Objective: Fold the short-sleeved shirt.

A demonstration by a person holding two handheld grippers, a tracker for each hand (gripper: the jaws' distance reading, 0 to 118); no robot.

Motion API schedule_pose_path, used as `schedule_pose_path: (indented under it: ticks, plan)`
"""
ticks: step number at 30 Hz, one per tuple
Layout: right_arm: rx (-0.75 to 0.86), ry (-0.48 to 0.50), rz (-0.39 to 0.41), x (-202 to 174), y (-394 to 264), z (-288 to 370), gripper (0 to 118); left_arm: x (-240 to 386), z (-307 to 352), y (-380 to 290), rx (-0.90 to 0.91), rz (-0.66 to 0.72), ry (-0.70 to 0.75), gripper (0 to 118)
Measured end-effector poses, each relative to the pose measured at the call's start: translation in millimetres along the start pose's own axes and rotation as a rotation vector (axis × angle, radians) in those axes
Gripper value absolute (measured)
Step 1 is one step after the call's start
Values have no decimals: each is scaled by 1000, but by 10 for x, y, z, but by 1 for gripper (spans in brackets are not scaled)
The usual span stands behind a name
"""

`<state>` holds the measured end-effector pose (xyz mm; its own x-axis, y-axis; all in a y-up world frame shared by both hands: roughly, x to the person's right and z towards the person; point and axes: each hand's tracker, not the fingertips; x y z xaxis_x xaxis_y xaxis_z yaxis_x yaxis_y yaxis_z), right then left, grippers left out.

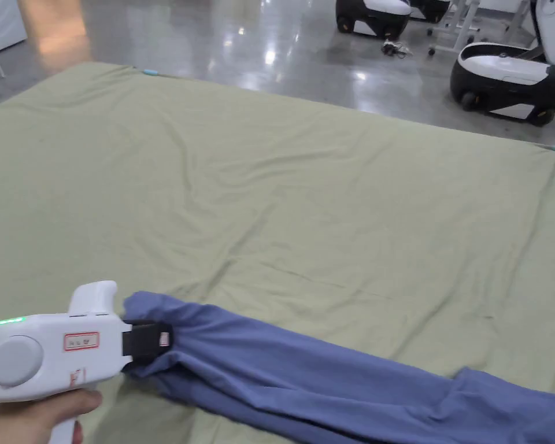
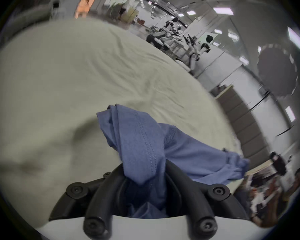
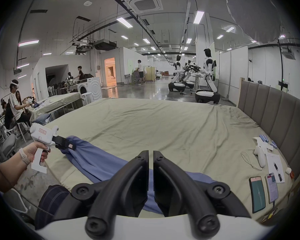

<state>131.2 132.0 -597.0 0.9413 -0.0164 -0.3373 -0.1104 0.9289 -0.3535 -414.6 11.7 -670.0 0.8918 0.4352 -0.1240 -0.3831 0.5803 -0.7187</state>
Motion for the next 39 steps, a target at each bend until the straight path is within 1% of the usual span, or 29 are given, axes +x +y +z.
schedule_pose_path:
  ticks: [1,3,6,7,9,12,15,16,18,19,20,21,22,23,24,25,26,27,29,30,31,33,34,35,37,39]
  plan:
    - [1,1,-1,4,-19,19,7,72,63,-3,-8,-17,26,10]
    - [10,7,-6,19,-60,67,7,341,213,-20,-5,-98,57,10]
    - [26,20,-35,41,-111,164,7,944,330,-99,46,-270,194,10]
    - [33,22,-43,56,-135,204,7,1044,300,-125,74,-306,215,10]
    - [42,20,-46,84,-178,283,7,1421,242,-219,97,-350,191,10]
    - [62,-5,-21,146,-250,407,7,1974,-68,-440,41,-453,163,10]
    - [66,-13,-22,260,-309,497,7,2366,-499,-699,5,-521,118,10]
    - [66,-13,-23,302,-324,527,7,2497,-622,-690,-62,-544,136,10]
    - [66,-23,-17,363,-344,573,7,2612,-700,-703,5,-528,132,10]
    - [64,-23,-17,403,-352,592,7,2644,-780,-717,-11,-527,136,12]
    - [62,-24,-19,438,-354,606,7,2650,-872,-734,-82,-536,147,20]
    - [66,-26,-23,471,-363,617,7,2624,-954,-760,-122,-545,142,33]
    - [71,-26,-27,503,-364,629,7,2565,-1000,-776,-142,-545,128,58]
    - [75,-26,-33,531,-361,638,7,2565,-1040,-783,-174,-524,74,73]
    - [78,-26,-38,554,-356,645,7,2547,-987,-745,-206,-530,48,80]
    - [82,-27,-41,569,-357,649,7,2530,-880,-697,-182,-509,22,83]
    - [87,-30,-43,581,-356,660,7,2506,-723,-629,-140,-463,13,83]
    - [91,-31,-46,590,-355,669,7,2553,-551,-563,-95,-425,-31,82]
    - [92,-29,-52,590,-356,678,7,2439,-250,-455,-22,-355,-92,83]
    - [92,-29,-53,585,-359,678,7,2351,-141,-411,25,-310,-97,83]
    - [91,-30,-54,583,-364,674,7,2318,-50,-363,79,-268,-79,83]
    - [83,-24,-63,581,-377,646,7,2169,-91,-293,122,-221,-8,81]
    - [80,-23,-68,576,-386,626,7,2099,-166,-273,122,-213,16,76]
    - [78,-24,-72,569,-391,613,7,2105,-305,-275,102,-217,26,61]
    - [73,-25,-85,557,-399,616,7,2082,-551,-344,11,-224,-7,14]
    - [74,-21,-98,550,-401,628,7,2199,-785,-525,-71,-244,-34,14]
